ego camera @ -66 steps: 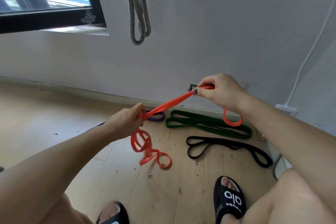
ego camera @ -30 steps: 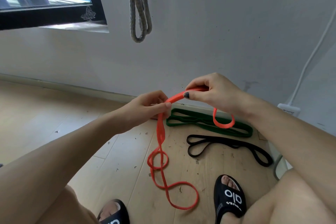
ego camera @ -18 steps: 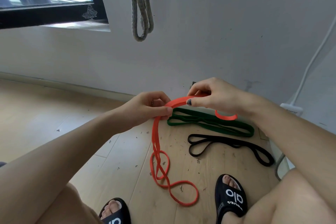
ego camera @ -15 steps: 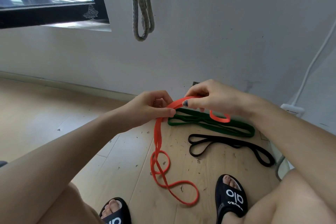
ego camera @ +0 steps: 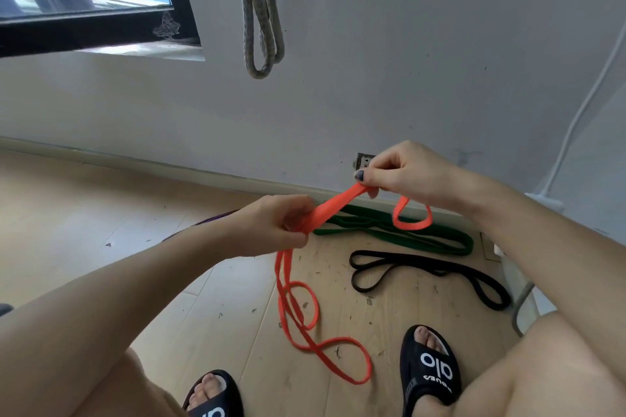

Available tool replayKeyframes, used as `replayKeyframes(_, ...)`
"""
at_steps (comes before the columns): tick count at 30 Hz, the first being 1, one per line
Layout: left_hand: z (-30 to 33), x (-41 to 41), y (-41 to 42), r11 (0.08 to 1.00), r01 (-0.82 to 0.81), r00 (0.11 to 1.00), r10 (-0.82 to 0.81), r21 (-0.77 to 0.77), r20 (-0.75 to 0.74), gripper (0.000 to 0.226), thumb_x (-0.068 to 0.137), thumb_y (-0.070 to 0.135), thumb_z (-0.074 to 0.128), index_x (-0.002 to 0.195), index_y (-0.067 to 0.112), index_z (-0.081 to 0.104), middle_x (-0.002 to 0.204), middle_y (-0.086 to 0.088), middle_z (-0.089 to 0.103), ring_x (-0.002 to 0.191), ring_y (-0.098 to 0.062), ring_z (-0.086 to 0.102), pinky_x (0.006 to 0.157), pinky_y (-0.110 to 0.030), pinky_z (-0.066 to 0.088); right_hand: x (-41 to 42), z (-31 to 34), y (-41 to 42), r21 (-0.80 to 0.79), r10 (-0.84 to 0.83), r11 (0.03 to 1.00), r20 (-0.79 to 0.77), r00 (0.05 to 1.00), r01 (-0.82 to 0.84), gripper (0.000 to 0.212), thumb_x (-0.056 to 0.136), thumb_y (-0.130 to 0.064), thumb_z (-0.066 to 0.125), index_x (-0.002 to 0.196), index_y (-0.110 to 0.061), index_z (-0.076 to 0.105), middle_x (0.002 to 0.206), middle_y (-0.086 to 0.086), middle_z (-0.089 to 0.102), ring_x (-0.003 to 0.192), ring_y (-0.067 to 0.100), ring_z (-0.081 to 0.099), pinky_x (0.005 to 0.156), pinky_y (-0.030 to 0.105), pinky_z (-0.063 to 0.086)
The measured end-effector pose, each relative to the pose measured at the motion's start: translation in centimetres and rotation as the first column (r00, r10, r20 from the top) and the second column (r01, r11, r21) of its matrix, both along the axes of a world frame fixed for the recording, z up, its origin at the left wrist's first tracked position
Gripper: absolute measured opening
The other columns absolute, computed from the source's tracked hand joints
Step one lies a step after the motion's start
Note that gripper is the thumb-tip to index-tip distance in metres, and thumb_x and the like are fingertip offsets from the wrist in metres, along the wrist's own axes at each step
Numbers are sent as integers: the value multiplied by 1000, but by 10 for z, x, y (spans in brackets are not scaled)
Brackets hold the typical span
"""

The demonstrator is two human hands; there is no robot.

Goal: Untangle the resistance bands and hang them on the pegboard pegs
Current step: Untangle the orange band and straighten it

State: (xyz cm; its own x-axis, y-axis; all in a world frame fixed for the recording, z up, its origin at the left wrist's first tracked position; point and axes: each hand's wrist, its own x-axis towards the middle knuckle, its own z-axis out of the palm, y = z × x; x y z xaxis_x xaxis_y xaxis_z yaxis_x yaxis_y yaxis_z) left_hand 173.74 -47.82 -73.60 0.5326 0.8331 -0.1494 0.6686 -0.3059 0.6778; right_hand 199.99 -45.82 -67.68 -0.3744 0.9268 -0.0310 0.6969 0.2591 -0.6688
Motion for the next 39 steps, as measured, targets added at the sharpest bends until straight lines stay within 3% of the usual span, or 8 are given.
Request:
replayKeyframes(5, 2, 3, 2, 997, -8, 1000, 7, 81, 24, 17, 91, 40, 68, 91, 32, 53, 76, 9, 52, 64, -9, 45, 64, -32, 42, 11, -3, 4, -40, -39, 998, 28, 999, 40, 41, 98, -45, 64, 68, -21, 76, 57, -6, 49, 58, 13, 41, 62, 33, 33)
replayKeyframes(9, 4, 8, -1, 970, 60, 998, -56, 235, -23, 10, 105, 38, 51, 108, 28, 51, 79, 4, 58, 63, -13, 53, 61, -37, 52, 13, -4, 5, -59, -33, 998, 3, 999, 33, 42, 99, -44, 61, 65, -22, 75, 59, -5, 49, 61, 14, 42, 63, 33, 35)
replayKeyframes(14, 11, 10, -1, 986, 18, 1000, -20, 165, 11, 21, 109, 27, 43, 115, 23, 63, 94, 10, 69, 85, -20, 64, 80, -48, 54, 13, -5, 6, -43, -42, 998, 8, 999, 42, 42, 98, -41, 62, 64, -21, 74, 63, -3, 50, 64, 14, 44, 65, 32, 34)
replayKeyframes(17, 13, 10, -1, 998, -50, 991, 45, 33, 129, 21, 106, 18, 50, 109, 26, 69, 94, 12, 73, 90, -14, 66, 84, -36, 51, 12, -6, 8, -26, -38, 999, 23, 999, 38, 41, 98, -43, 62, 66, -21, 75, 65, -3, 52, 67, 15, 46, 67, 34, 36)
replayKeyframes(22, 18, 3, 0, 975, -25, 936, 101, -221, 338, 20, 101, 20, 62, 118, 14, 72, 109, -8, 75, 105, -25, 70, 100, -38, 55, 15, -7, 10, -14, -53, 998, 30, 998, 54, 40, 97, -46, 63, 69, -21, 76, 61, -4, 50, 64, 14, 44, 65, 35, 34)
replayKeyframes(27, 18, 8, -2, 979, -57, 951, 113, -196, 287, 28, 108, 33, 46, 118, 28, 72, 92, 3, 69, 91, -16, 65, 97, -39, 58, 15, -6, 9, -39, -13, 999, 18, 1000, 14, 40, 98, -47, 62, 70, -23, 76, 64, 0, 50, 63, 16, 43, 64, 34, 35)
replayKeyframes(31, 18, 9, -2, 987, -85, 970, 114, -139, 216, 26, 108, 29, 48, 102, 20, 72, 87, -7, 64, 90, -30, 63, 97, -57, 53, 13, -6, 9, -53, -12, 999, 28, 1000, 13, 39, 99, -45, 61, 70, -22, 76, 56, -12, 51, 55, 4, 42, 63, 28, 34)
replayKeyframes(39, 25, 17, -4, 990, -98, 954, 122, -98, 273, 25, 108, 22, 47, 113, 25, 71, 88, -3, 65, 81, -10, 61, 80, -25, 56, -9, -6, -1, -191, 97, 976, -48, 994, -104, 44, 106, -43, 47, 85, -14, 73, 77, 1, 74, 62, 13, 55, 65, 31, 45)
